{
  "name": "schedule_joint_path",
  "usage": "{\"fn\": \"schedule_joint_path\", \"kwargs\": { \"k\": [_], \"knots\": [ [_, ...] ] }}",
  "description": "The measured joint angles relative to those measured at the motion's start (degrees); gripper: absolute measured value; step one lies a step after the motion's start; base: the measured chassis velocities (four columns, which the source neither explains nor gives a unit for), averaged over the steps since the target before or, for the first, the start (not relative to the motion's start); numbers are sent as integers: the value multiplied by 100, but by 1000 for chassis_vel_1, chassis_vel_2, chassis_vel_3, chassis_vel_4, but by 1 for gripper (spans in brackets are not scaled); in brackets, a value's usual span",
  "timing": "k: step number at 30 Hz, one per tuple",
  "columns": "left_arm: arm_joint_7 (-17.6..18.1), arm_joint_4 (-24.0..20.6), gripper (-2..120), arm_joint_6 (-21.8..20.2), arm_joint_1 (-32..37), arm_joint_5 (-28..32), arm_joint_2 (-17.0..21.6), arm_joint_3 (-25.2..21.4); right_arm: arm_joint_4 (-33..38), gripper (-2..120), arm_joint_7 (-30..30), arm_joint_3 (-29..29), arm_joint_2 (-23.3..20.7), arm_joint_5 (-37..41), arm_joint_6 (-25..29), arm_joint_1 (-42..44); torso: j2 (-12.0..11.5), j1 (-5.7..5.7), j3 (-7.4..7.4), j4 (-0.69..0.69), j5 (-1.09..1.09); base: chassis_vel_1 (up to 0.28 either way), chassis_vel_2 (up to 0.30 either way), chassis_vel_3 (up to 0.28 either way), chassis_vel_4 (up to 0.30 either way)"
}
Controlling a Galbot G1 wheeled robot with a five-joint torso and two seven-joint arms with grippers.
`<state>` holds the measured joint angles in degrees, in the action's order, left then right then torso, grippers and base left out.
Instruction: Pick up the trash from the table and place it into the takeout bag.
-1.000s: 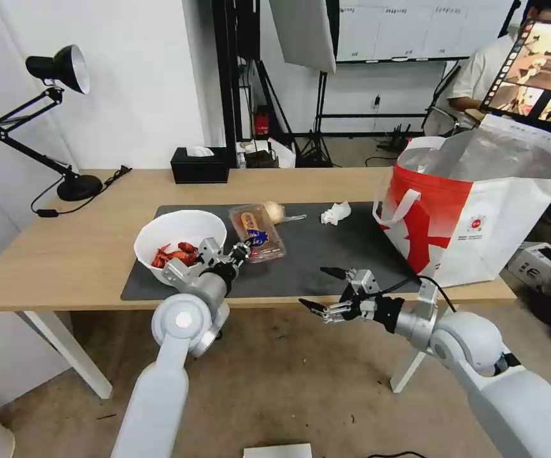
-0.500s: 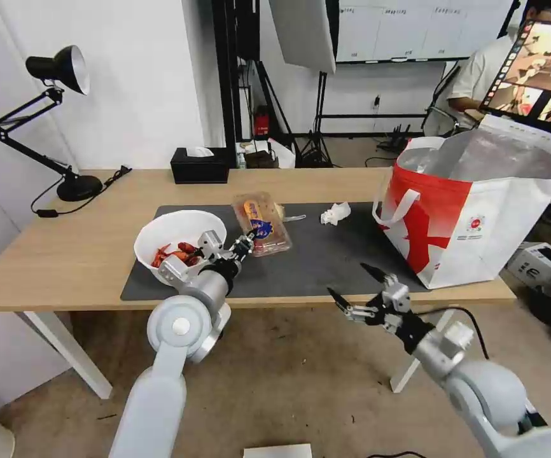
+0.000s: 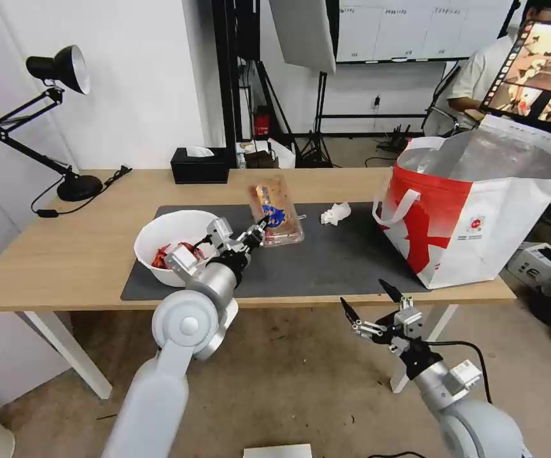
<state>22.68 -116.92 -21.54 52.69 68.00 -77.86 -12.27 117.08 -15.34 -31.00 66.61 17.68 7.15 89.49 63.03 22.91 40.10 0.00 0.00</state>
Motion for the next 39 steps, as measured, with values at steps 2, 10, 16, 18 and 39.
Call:
{"fn": "schedule_joint_path", "kwargs": {
  "k": [2, 10, 16, 18, 39],
  "knots": [
    [-26, 65, 0, 2, -125, 0, 83, 78, 0, 100, -35, -2, 17, -23, -4, 6, 0, 0, 0, 0, 0, 0, 0, 0, 0],
    [-123, 547, 0, 18, -1023, 137, 340, 467, 19, 100, -133, -53, 122, -124, -25, 48, 0, 1, 0, -1, 1, 0, 0, 0, 0],
    [-254, 915, 0, 23, -1635, 167, 388, 830, 54, 100, -162, -140, 140, -140, -43, 70, 0, 1, 1, 0, 0, 0, 0, 0, 0],
    [-284, 996, 0, 23, -1774, 178, 371, 914, 68, 100, -170, -158, 141, -140, -47, 83, 0, 1, 1, 1, 0, 0, 0, 0, 0],
    [-553, 2738, 0, 36, -4128, 341, -472, 2456, 306, 100, -285, -375, 450, -165, -92, 199, -1, 1, 0, -1, 1, 0, 0, 0, 0]
  ]
}}
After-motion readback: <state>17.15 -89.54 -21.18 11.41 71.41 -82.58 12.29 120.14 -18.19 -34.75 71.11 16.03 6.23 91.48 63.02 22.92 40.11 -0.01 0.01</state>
